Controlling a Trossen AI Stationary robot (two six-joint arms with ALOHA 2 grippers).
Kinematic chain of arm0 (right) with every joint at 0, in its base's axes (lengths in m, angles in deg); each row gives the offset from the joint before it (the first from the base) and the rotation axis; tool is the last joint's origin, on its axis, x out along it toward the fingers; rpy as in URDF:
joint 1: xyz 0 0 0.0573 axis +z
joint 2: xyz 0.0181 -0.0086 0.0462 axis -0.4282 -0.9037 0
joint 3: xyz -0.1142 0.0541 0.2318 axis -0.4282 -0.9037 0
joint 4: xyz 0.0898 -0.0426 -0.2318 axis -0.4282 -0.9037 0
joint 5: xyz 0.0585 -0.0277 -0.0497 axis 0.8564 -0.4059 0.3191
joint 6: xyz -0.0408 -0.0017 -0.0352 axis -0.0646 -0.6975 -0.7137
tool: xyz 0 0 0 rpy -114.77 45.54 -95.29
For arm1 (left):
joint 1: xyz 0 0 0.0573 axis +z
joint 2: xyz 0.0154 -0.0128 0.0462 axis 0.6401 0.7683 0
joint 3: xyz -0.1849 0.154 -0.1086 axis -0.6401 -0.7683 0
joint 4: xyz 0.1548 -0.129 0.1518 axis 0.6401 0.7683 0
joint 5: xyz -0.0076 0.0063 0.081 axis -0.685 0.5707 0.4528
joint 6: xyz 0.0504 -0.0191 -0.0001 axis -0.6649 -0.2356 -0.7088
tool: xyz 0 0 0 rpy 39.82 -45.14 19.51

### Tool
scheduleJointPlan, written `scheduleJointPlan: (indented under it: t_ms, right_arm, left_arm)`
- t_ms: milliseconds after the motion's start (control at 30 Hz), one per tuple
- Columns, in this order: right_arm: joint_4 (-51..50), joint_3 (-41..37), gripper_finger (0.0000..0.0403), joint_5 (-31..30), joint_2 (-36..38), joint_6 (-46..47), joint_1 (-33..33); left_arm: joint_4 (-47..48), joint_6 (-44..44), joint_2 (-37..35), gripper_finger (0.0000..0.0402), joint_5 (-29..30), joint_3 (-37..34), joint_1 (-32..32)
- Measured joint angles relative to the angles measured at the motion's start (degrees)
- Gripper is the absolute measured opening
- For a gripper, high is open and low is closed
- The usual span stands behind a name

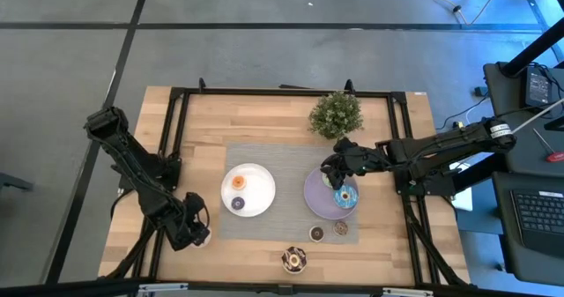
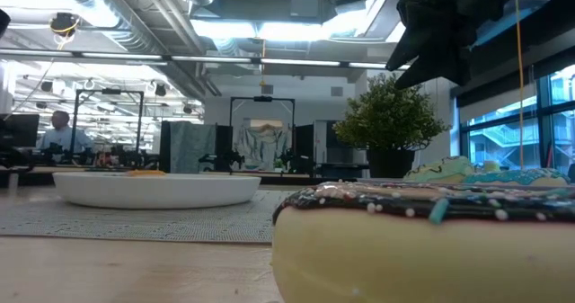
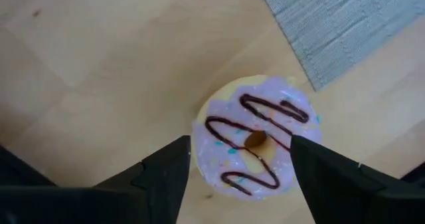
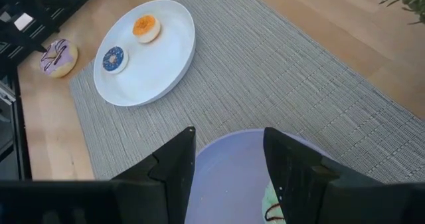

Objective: Pick & Place donuts
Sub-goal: Put the big purple donut on the purple plate

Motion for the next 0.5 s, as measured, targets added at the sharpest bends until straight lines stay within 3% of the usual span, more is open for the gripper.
scheduleJointPlan:
  t_ms: [500]
  right_arm:
    - [0.01,0.00,0.0179,0.00,0.00,0.04,0.00]
  left_arm:
    - [-0.04,1.98,2.88,0.0251,-2.79,-0.31,0.22]
